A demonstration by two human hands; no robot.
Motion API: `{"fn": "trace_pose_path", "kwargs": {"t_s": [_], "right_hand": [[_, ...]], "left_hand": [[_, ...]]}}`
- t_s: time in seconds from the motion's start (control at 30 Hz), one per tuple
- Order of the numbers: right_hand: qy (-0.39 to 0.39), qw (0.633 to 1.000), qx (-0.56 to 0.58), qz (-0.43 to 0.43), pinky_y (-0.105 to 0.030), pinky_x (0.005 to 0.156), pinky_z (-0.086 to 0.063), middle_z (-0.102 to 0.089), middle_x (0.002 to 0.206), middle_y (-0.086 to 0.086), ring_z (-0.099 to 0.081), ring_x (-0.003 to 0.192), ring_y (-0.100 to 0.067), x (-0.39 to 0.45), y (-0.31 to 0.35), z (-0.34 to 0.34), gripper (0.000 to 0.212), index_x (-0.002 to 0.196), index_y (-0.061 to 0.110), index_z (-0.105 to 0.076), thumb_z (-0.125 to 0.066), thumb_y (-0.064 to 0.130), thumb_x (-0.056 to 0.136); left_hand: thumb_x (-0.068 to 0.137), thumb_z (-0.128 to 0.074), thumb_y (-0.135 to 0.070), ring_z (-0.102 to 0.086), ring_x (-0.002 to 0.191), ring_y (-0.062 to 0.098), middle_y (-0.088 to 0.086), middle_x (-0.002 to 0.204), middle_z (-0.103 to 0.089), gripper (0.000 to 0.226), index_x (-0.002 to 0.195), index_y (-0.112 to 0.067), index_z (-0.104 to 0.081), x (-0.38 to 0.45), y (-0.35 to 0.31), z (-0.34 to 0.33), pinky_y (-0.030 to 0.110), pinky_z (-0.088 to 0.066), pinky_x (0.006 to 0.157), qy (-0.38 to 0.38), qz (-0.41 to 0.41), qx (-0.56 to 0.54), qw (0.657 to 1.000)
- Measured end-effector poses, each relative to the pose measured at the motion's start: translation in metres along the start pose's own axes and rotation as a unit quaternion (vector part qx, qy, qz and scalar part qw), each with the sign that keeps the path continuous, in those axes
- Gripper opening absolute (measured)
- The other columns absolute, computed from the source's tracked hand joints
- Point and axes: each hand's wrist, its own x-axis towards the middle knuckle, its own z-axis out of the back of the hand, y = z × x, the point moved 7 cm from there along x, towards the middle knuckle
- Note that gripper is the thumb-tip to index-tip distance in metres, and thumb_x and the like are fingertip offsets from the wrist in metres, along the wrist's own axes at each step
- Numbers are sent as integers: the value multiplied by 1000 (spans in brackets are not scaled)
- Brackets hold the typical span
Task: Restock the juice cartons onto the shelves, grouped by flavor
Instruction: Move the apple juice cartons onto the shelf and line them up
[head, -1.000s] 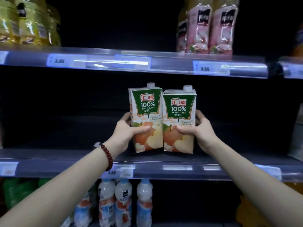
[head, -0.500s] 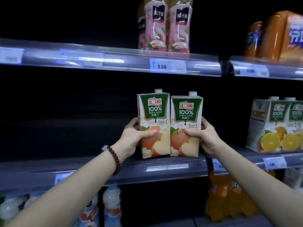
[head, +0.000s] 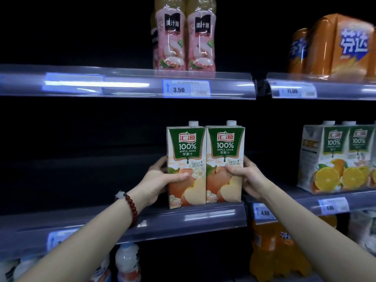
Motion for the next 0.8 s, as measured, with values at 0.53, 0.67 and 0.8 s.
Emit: {"fn": "trace_pose_path", "kwargs": {"t_s": [0.53, 0.67, 0.8], "right_hand": [[13, 1000, -1, -9, -32, 63, -59, -76, 100, -3, -74, 87, -21, -3, -6, -4, 64, 114, 22, -58, -83, 18, 56], [0, 1000, -19, -10, -33, 61, -59, -76, 97, 1, -74, 84, -18, -11, -4, -7, 55, 113, 26, -57, -79, 20, 63], [-24, 995, -91, 19, -38, 77, -59, -73, 110, -1, -72, 96, -20, -26, 1, -12, 45, 113, 28, -60, -79, 31, 73]], "left_hand": [[44, -92, -34, -73, 88, 12, -7, 101, -75, 80, 118, -33, -60, -9, 3, 5, 25, -58, 64, 1, 1, 54, 999], [46, -91, -36, -73, 86, 10, -10, 98, -75, 76, 116, -39, -59, -15, 1, 4, 23, -57, 62, 8, 8, 74, 997], [64, -87, -31, -71, 78, 1, -19, 90, -74, 60, 114, -42, -55, -21, -3, 3, 14, -53, 50, -8, 8, 108, 994]]}}
